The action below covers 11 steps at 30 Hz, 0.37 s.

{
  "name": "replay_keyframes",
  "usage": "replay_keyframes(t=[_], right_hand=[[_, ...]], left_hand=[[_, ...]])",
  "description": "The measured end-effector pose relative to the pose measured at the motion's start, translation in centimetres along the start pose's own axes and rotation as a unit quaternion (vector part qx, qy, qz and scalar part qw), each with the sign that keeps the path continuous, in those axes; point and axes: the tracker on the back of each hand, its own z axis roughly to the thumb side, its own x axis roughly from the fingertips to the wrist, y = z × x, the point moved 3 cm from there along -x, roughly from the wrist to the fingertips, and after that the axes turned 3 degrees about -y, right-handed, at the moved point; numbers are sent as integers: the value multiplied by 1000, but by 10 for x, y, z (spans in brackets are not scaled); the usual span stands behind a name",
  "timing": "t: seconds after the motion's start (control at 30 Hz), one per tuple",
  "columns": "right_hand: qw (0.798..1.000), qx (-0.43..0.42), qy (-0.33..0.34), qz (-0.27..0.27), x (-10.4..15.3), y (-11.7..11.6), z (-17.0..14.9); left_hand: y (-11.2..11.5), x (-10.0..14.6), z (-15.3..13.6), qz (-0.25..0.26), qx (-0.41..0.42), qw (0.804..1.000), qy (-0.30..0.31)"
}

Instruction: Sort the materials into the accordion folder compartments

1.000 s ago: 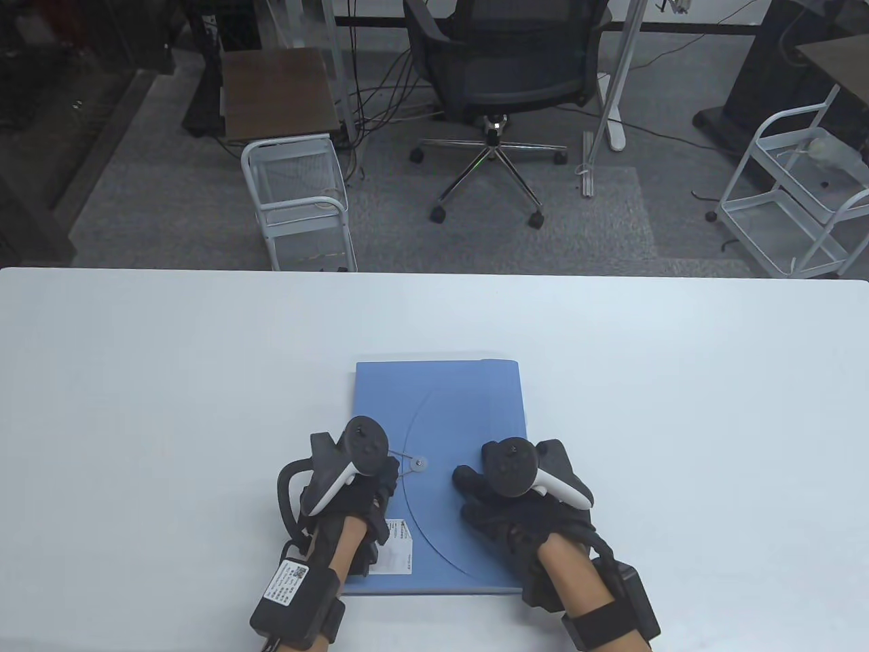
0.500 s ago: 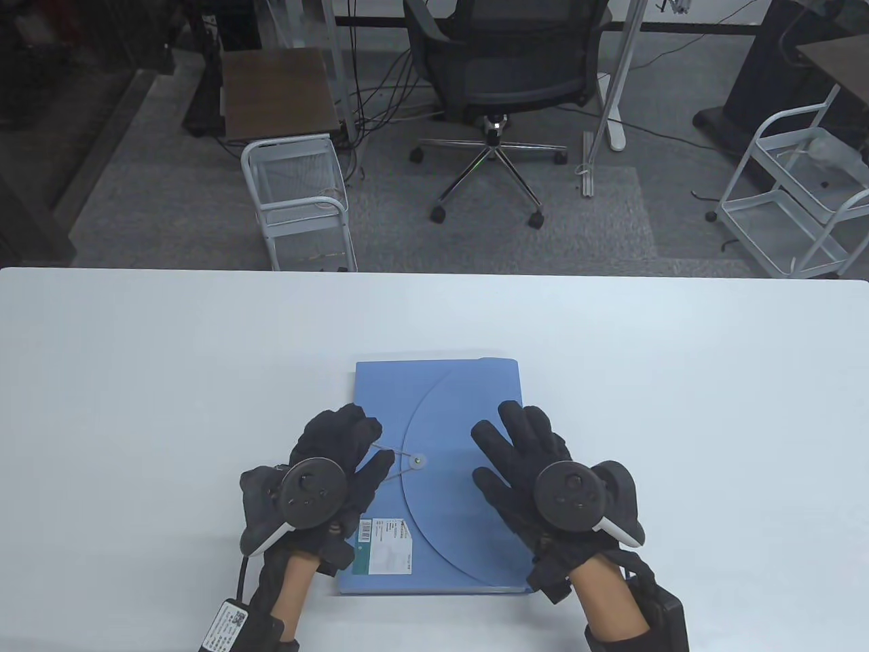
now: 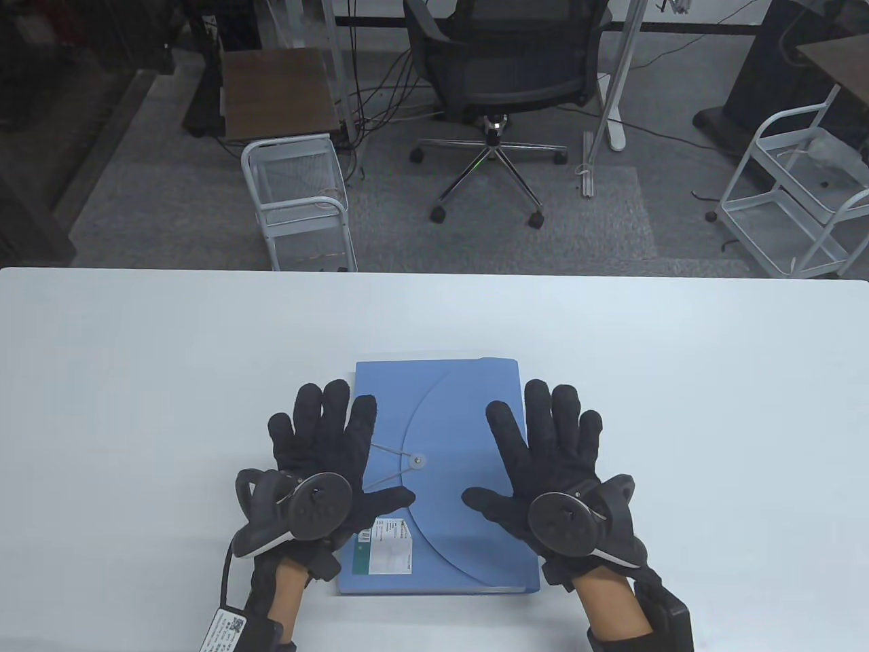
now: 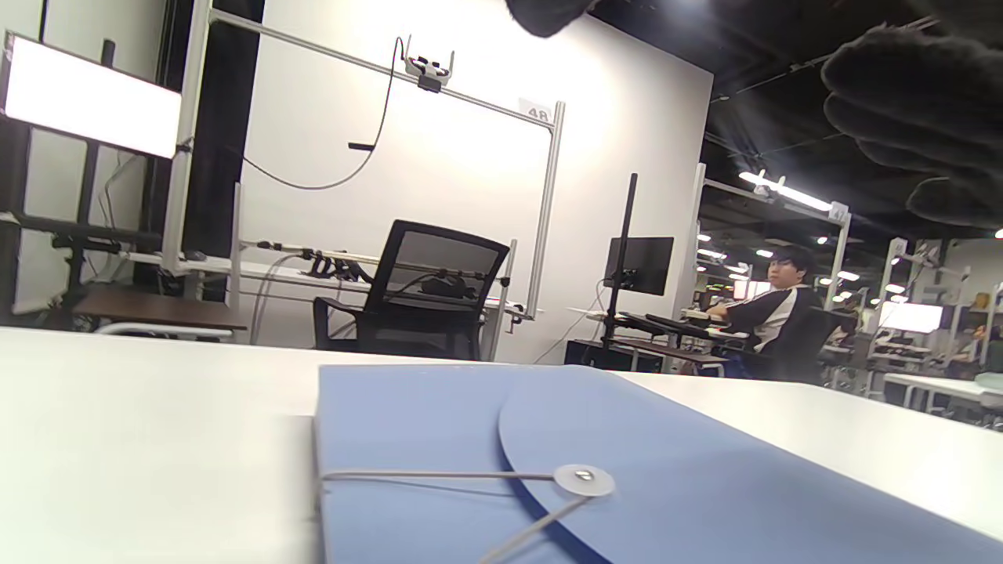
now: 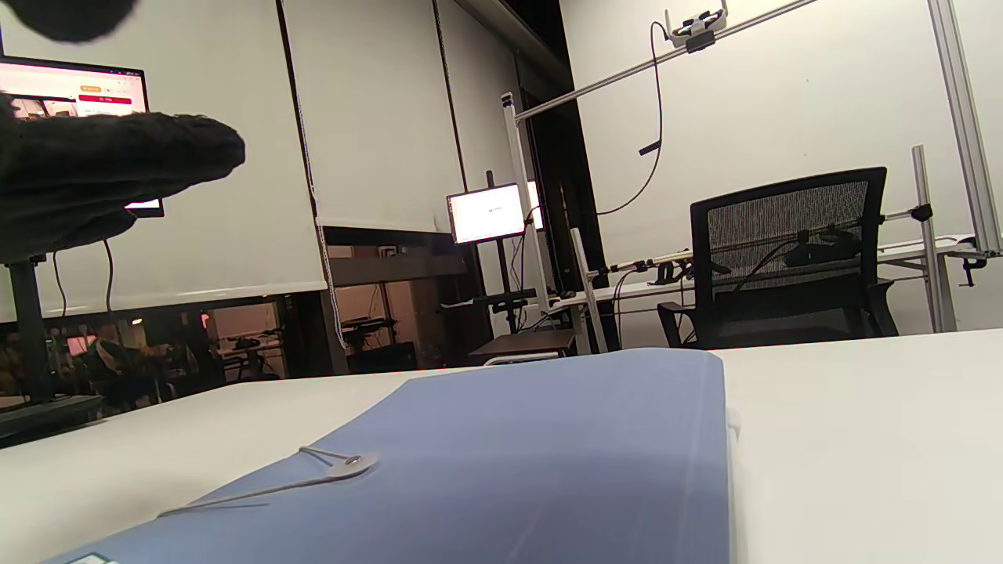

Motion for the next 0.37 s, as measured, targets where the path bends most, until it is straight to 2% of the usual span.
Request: replay_keyframes(t=[0.37], right_hand=[[1000,4,-8,12,-1,-2,1]], left_hand=[[0,0,0,8,5,1000,-2]])
